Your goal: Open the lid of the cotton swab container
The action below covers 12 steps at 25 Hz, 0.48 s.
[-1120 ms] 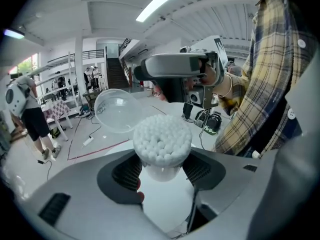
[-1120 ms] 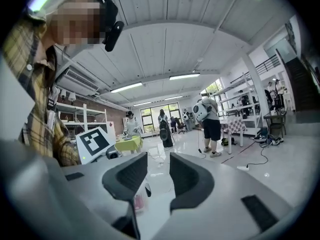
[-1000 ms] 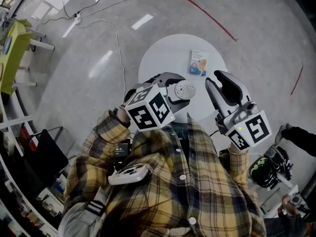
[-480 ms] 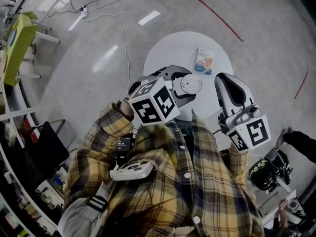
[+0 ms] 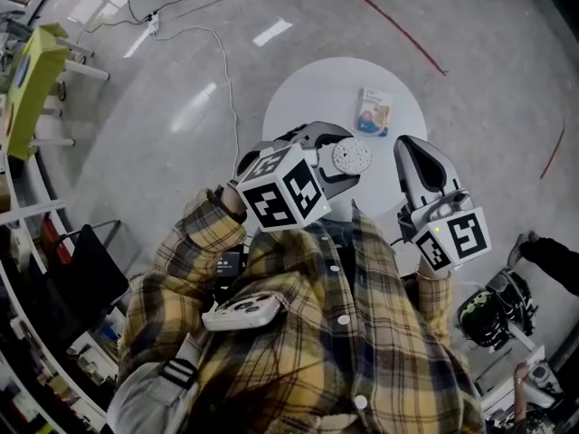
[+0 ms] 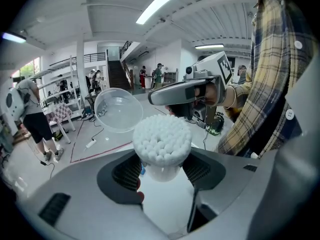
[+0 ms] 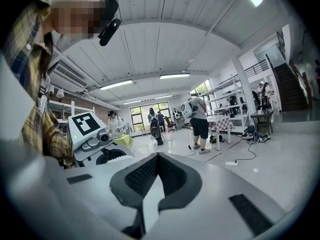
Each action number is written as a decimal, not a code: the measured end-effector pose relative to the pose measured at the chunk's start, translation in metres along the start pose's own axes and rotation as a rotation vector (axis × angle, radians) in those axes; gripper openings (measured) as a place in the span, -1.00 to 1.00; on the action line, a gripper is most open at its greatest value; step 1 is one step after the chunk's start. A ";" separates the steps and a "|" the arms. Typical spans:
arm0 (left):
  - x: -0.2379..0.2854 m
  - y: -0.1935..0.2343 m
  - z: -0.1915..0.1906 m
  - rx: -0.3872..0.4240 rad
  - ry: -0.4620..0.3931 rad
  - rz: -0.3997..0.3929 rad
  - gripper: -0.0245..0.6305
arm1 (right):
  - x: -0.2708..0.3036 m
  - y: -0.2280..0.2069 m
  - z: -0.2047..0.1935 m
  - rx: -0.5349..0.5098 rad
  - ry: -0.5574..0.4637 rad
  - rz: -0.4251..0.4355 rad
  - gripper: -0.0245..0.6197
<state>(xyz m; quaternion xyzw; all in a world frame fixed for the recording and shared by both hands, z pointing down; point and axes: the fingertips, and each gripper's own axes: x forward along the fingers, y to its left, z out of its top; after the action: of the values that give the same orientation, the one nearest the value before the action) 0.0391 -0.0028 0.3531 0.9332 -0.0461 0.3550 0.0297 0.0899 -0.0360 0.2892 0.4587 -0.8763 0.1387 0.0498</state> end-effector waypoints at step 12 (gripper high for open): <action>0.003 0.000 0.001 0.004 0.007 -0.018 -0.11 | 0.001 -0.004 0.000 0.017 -0.003 -0.007 -0.87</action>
<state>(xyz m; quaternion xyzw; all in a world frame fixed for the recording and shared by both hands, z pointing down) 0.0420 -0.0029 0.3542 0.9325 -0.0371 0.3579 0.0309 0.0925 -0.0394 0.2904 0.4624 -0.8735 0.1454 0.0449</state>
